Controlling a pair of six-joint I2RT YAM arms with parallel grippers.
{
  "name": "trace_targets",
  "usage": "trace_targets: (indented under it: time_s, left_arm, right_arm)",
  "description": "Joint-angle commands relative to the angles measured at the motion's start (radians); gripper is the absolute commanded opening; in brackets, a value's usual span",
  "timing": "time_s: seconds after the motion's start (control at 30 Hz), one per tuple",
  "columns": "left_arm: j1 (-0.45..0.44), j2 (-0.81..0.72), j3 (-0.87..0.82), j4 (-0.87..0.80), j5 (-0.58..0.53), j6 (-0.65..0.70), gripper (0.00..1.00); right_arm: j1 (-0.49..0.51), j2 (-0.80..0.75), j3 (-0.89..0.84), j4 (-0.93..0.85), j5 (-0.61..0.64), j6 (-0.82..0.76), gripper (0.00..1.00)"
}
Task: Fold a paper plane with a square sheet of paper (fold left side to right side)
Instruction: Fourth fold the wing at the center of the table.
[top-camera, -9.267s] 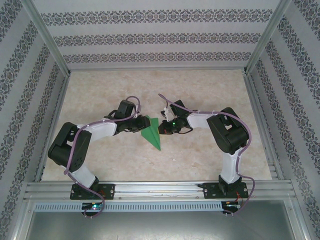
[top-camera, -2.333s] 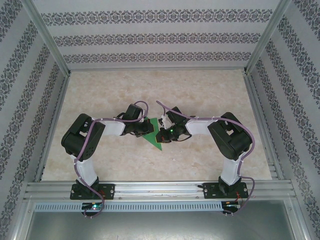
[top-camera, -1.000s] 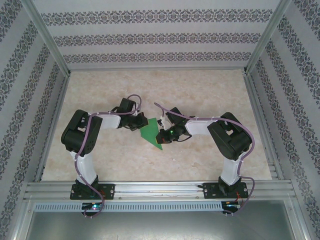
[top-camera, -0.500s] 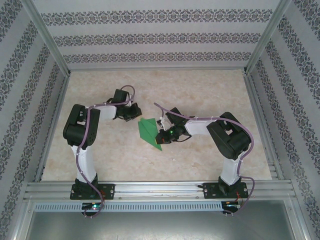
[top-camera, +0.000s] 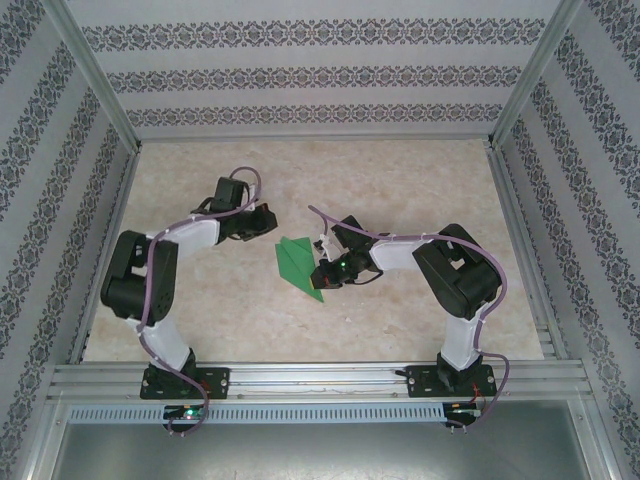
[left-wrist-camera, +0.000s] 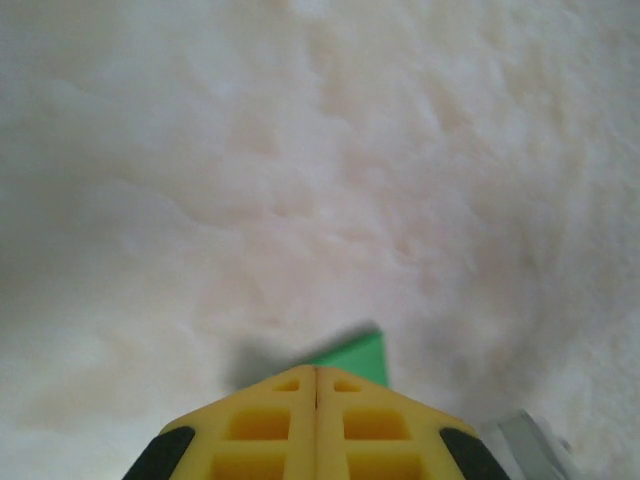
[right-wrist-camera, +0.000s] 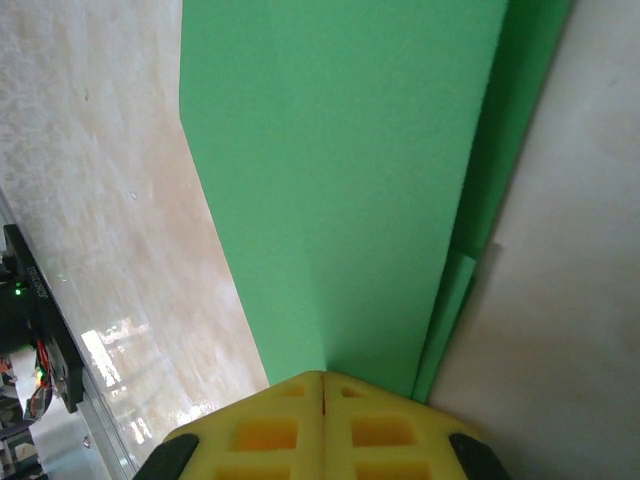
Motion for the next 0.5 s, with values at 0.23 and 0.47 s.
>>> trace_targets:
  time_s: [0.23, 0.47]
  left_arm:
    - [-0.167, 0.043, -0.081, 0.116, 0.083, -0.057, 0.05]
    - [-0.167, 0.124, -0.061, 0.095, 0.037, -0.044, 0.05]
  right_arm:
    - [-0.008, 0.045, -0.061, -0.097, 0.057, 0.004, 0.0]
    - [-0.007, 0.037, -0.064, -0.096, 0.053, 0.004, 0.0]
